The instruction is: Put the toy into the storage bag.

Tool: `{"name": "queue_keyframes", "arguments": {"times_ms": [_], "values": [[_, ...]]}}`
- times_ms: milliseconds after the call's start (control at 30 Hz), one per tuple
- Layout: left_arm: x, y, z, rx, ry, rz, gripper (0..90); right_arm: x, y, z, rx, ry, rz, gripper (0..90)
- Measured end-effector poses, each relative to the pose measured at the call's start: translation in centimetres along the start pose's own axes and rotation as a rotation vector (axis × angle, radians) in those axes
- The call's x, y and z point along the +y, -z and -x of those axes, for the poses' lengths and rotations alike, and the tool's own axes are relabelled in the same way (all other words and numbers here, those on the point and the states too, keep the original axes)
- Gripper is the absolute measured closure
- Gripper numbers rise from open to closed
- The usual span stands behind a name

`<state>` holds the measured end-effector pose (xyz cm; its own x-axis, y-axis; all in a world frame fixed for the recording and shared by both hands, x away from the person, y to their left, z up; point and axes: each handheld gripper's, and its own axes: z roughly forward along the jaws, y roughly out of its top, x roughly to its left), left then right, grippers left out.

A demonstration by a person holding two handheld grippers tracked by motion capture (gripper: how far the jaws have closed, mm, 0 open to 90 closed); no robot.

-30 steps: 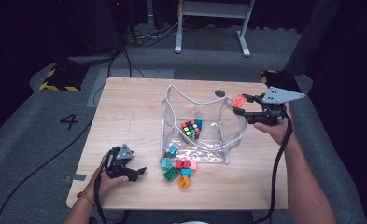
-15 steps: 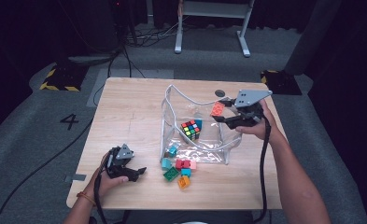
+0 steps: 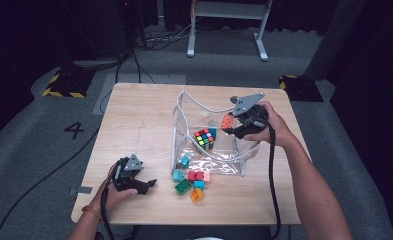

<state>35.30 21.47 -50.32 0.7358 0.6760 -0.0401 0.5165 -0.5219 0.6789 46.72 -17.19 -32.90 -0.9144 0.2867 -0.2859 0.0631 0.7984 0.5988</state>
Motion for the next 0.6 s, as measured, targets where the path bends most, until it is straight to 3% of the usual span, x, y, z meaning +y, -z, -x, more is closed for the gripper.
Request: {"name": "queue_keyframes", "arguments": {"times_ms": [333,600], "values": [[0.0,0.0,0.0,0.000,0.000,0.000,13.7,0.2,-1.9,0.3,0.051,0.031,-0.177,43.0],[0.0,0.0,0.0,0.000,0.001,0.000,13.7,-0.4,-2.7,0.4,0.047,0.041,-0.326,42.9]]}}
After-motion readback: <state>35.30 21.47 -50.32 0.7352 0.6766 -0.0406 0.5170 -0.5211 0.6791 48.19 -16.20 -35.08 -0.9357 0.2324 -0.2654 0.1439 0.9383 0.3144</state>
